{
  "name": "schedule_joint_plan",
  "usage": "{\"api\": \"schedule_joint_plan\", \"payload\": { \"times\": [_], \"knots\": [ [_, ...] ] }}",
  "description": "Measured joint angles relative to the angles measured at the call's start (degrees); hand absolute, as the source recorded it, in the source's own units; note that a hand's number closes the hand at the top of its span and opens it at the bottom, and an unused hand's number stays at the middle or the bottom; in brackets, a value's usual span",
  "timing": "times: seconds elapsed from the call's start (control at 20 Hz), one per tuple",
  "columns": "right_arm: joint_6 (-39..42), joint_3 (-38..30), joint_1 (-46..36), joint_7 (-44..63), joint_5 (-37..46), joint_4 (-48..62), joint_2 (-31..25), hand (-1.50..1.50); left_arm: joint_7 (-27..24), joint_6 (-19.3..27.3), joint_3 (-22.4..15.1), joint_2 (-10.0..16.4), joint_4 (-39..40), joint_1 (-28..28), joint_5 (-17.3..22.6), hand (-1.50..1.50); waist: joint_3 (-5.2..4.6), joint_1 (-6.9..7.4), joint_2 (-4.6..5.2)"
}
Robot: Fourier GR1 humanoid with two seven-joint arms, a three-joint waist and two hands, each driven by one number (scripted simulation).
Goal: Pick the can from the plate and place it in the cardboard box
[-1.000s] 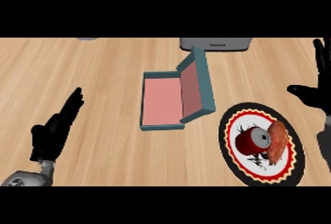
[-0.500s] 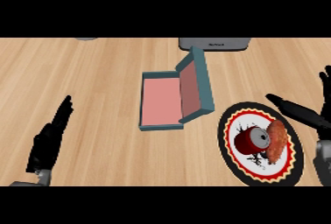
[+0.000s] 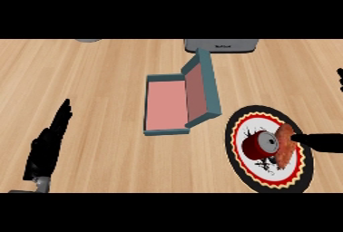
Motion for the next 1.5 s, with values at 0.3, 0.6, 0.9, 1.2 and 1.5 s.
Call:
{"api": "schedule_joint_plan", "payload": {
  "times": [0.3,0.6,0.9,1.2,1.5],
  "knots": [
    [15.9,4.0,-1.7,14.1,-4.8,-5.4,-9.9,-1.50,0.5,-0.2,-0.1,0.0,-1.0,0.3,-0.3,0.00,0.00,0.83,0.13],
    [22.8,8.9,-7.2,29.3,-7.7,-10.8,-8.5,-1.50,0.9,-1.2,0.7,-0.4,-0.6,-0.9,-0.5,0.00,0.12,1.09,0.28],
    [25.0,11.2,-10.9,36.3,-3.8,-10.2,-2.6,-1.50,0.7,-1.5,1.3,-2.1,0.0,-0.8,-2.3,0.00,0.18,0.95,0.30],
    [26.0,12.1,-11.3,38.6,-0.8,-10.0,0.7,-1.50,0.6,-3.5,2.8,-2.5,0.2,-0.7,-2.6,0.00,0.20,0.79,0.27],
    [27.2,12.3,-9.8,38.4,2.2,-8.1,3.7,-1.50,1.0,-4.2,3.8,-3.6,0.8,-1.5,-3.7,0.00,0.22,0.66,0.28]
  ]
}}
